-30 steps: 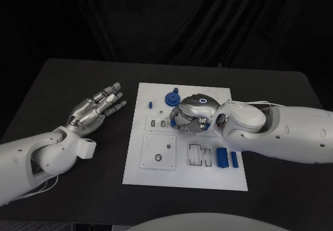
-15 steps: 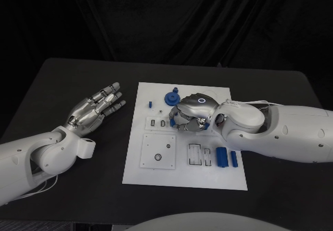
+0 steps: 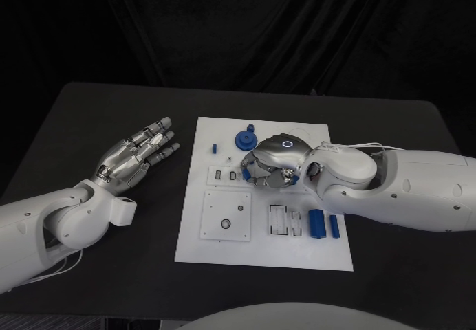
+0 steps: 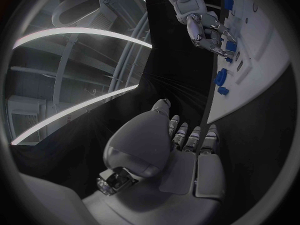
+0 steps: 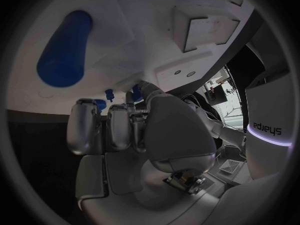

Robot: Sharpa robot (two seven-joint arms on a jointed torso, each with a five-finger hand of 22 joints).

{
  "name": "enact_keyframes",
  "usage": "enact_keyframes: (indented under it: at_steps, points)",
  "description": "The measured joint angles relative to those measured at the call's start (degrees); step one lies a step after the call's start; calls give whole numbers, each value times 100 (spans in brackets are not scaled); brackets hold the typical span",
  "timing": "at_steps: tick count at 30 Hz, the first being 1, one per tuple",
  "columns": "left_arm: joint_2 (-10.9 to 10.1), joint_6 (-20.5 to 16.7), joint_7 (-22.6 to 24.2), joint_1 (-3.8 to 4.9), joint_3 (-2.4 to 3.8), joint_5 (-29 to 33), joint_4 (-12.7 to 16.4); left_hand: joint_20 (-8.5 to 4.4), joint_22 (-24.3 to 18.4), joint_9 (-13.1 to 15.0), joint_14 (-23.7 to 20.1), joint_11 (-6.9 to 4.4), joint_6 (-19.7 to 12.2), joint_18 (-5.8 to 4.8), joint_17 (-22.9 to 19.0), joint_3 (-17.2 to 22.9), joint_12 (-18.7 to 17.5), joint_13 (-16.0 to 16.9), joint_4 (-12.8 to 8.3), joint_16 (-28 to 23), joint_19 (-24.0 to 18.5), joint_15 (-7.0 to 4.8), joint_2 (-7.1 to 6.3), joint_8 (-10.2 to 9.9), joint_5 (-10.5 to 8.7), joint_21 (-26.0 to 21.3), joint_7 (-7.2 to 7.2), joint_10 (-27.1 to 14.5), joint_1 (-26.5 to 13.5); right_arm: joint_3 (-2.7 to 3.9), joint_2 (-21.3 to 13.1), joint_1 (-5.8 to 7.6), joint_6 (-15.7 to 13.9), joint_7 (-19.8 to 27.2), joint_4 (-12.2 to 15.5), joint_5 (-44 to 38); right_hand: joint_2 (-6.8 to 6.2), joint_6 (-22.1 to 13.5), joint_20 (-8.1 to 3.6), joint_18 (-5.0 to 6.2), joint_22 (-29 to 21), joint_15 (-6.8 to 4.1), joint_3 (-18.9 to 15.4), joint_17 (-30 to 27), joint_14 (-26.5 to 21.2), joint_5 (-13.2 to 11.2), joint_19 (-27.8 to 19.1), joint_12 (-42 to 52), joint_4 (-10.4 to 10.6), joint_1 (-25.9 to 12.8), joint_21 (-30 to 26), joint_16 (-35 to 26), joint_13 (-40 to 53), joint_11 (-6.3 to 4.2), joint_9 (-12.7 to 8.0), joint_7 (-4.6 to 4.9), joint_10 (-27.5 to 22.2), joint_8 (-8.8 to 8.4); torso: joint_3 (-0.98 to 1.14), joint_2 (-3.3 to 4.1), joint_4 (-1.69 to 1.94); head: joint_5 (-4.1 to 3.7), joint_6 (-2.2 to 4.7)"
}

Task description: Assemble the parts on the task board

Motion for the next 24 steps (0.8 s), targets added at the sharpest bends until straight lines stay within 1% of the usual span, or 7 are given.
enact_keyframes:
  at_steps: [3,7,11,14,17,20,24]
  points:
    - [0,1,0,0,0,0,-4,0,0,0,0,0,0,0,0,0,0,0,0,0,0,0,0,0,0,0,0,0,0,4,4,0,12,-12,-5,-48,-36,-69,3,0,0,0,-17,0,0,-151,-3,0,-13,-36,-23,-22,0,0,-35,-21,0,-37,0,-1,0,0,-7]
    - [0,2,0,-1,0,0,-8,0,0,0,0,0,0,0,-1,0,0,0,0,0,0,0,0,0,0,0,0,0,0,-1,9,0,39,-28,-12,-108,-24,-265,3,0,0,0,-89,0,0,-405,-3,0,11,-127,-46,-22,0,0,-151,-15,0,-199,0,-1,1,-3,-14]
    - [0,3,0,-2,0,0,-10,0,0,0,0,0,0,0,-1,0,0,0,0,0,0,0,0,0,0,0,0,0,0,-2,10,-1,49,-33,-12,-140,-53,-334,3,0,0,0,-136,0,0,-575,-3,0,12,-157,-46,-22,0,0,-217,-7,0,-272,1,-1,1,-3,-16]
    - [-1,3,0,-2,0,0,-12,0,0,0,0,0,0,0,-1,0,0,0,0,0,0,0,0,0,0,0,0,0,0,-4,4,-5,51,-37,-12,-158,-40,-549,3,0,0,21,-211,0,-21,-774,-3,0,34,-196,-73,-43,0,0,-314,0,0,-384,1,-1,1,-3,-20]
    - [-3,3,0,-3,0,0,-13,0,0,0,0,0,0,0,-1,0,0,0,0,0,0,0,0,0,0,0,0,0,0,-5,-18,-7,32,-37,-8,-170,-38,-764,23,0,0,21,-274,0,-21,-960,17,0,69,-248,-97,-44,0,0,-433,5,0,-396,1,0,1,2,-20]
    - [-8,2,0,-3,0,0,-12,0,0,0,0,0,0,0,-1,16,0,0,-16,0,0,0,0,0,0,0,0,0,0,-10,-61,-11,-31,-29,8,-182,-76,-893,23,0,0,21,-339,0,-21,-1092,17,0,101,-284,-97,-43,0,0,-521,1,0,-396,1,1,1,15,-18]
    - [-13,-9,0,-4,0,-27,-9,0,0,0,0,0,21,0,-2,16,0,0,-16,0,0,0,0,0,0,0,21,0,0,-16,-154,-20,-211,-3,76,-191,-122,-1010,23,0,0,21,-431,0,-21,-1277,17,0,192,-330,-97,-25,2,0,-655,-7,0,-397,3,2,1,27,31]
